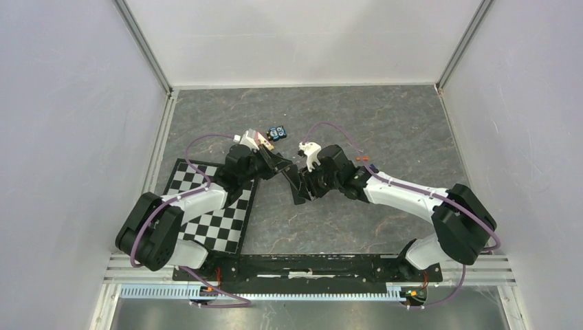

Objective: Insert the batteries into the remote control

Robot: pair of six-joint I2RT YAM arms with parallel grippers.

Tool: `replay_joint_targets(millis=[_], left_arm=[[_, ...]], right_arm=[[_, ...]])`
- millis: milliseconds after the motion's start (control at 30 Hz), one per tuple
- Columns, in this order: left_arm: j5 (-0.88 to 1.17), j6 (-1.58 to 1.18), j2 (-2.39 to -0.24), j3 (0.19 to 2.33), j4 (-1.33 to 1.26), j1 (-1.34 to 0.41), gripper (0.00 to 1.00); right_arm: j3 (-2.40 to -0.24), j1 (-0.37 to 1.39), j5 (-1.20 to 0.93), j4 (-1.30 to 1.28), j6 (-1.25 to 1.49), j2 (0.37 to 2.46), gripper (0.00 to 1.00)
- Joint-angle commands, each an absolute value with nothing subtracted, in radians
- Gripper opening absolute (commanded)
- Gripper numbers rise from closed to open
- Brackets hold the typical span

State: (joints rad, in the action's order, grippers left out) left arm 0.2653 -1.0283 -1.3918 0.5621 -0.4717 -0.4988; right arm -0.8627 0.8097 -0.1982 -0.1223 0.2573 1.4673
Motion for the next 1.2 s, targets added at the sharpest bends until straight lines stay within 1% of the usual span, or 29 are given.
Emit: replay_joint_targets(millis=[0,167,367,600,767,1167], left_arm=[[0.36,-1.036,-1.337,0.597,-0.555,-0.506,0.02],[0.404,-1.011,-1.319,0.607,-0.586,-0.507,0.02],[0.468,-1.035,-1.328,0.598,-0.661,-0.508,0.02],[0.481,-1.066,-1.335,0.604,-0.65,-0.507,0.02],[0.5,-1.095,-1.344,0.601,-0.672,-0.507,0.02],[0.534,-1.09,-1.339,0.597,-0.661,-0.506,0.02]], right_arm=[[-0.918,0.808,-0.196,-0.124,0.269,1.491,0.34],[-0.933,0.808,-0.27,-0.138,0.254,1.514,0.36],[-0.959,0.808,-0.27,-0.156,0.256,1.539,0.39],[-0.984,0.808,-0.241,-0.172,0.25,1.549,0.41],[-0.999,0.808,-0.249,-0.187,0.25,1.557,0.45],[-1.018,0.806,-0.241,-0.238,0.246,1.553,0.46]])
